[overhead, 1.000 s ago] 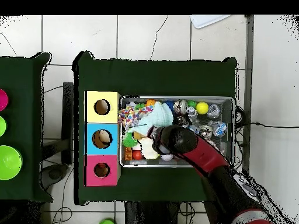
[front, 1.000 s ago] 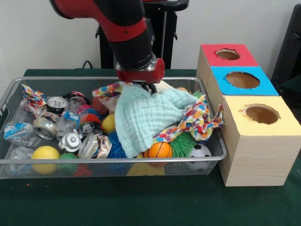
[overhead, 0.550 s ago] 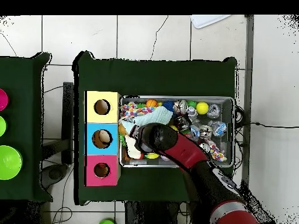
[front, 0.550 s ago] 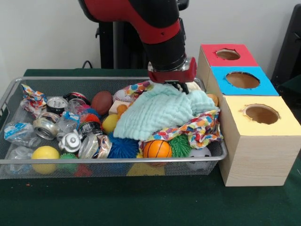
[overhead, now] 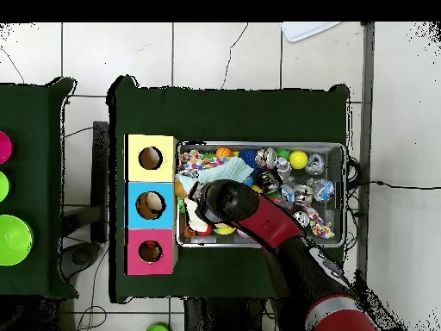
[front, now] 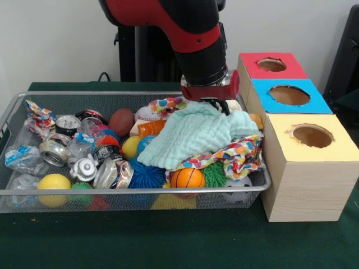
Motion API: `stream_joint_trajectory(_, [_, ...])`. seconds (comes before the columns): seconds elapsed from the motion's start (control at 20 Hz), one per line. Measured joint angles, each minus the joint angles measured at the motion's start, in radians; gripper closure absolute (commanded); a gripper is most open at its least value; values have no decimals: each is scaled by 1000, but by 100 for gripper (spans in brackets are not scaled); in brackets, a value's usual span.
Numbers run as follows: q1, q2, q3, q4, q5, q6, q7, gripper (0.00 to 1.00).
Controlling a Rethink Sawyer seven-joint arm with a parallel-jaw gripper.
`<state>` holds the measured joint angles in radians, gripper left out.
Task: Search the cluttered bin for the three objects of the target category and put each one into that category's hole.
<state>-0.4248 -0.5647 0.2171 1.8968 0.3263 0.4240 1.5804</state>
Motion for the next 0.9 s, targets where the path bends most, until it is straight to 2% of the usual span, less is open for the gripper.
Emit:
stream_joint_trajectory(0.65, [0, 0, -10, -1, -9, 0, 0, 100])
stream_joint_trajectory(0.8, [4, 3, -32, -11, -42, 5, 0, 100])
stream_joint_trajectory(0.9, [5, 13, -76, -40, -129, 31, 0, 100])
